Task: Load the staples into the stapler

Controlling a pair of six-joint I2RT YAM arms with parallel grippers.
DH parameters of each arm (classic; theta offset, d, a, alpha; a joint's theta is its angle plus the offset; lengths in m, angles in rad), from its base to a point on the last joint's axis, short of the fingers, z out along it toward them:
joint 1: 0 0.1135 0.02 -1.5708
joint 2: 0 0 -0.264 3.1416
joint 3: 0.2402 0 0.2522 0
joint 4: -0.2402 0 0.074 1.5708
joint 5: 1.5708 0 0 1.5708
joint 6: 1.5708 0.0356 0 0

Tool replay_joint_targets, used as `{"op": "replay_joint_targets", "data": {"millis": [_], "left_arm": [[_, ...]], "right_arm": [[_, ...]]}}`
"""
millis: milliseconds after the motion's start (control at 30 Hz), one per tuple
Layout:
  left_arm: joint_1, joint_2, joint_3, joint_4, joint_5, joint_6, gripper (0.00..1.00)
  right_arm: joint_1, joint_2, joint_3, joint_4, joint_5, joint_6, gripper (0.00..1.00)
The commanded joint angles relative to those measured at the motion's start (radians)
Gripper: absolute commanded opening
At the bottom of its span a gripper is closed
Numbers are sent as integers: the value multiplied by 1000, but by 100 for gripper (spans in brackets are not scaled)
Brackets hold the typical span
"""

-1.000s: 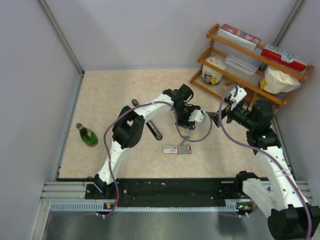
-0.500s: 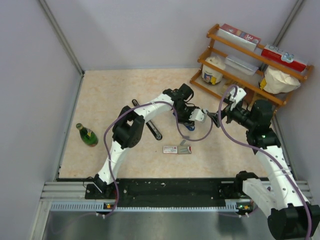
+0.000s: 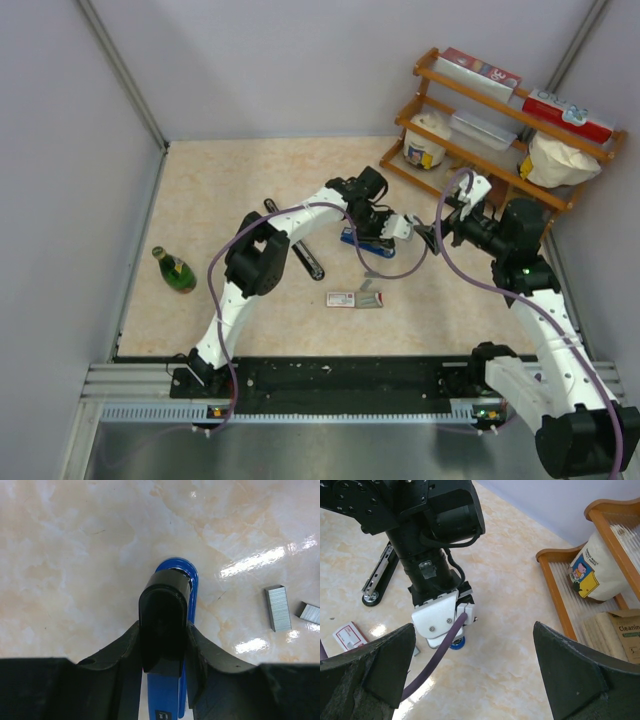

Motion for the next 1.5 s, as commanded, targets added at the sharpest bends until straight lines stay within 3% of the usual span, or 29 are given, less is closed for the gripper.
{"op": "replay_joint_targets", "data": {"millis": [0, 33, 400, 667, 800, 1067, 1300, 1467], "left_arm": [[-3, -12, 1, 58, 4, -71, 7], [-3, -23, -2, 70, -4, -83, 0], [13, -210, -183, 237, -94, -226, 0], [25, -293, -245, 315, -144, -348, 0], [42, -345, -272, 345, -125, -367, 0], [60, -422, -298, 332, -23, -407, 0], [62, -487, -307, 221, 120, -375, 0], [63, -561, -362, 200, 192, -391, 0]], "right_arm": [[-14, -9, -8, 47, -24, -13, 99], [-14, -13, -8, 48, -25, -10, 99], [-14, -105, 35, 70, 80, 50, 98], [-14, -117, 31, 177, 356, 84, 98], [-14, -100, -17, 243, 387, 65, 98], [-15, -52, -77, 297, 271, 30, 97], [-14, 7, -112, 237, -89, -68, 90], [-14, 43, -117, 251, -228, -39, 91]]}}
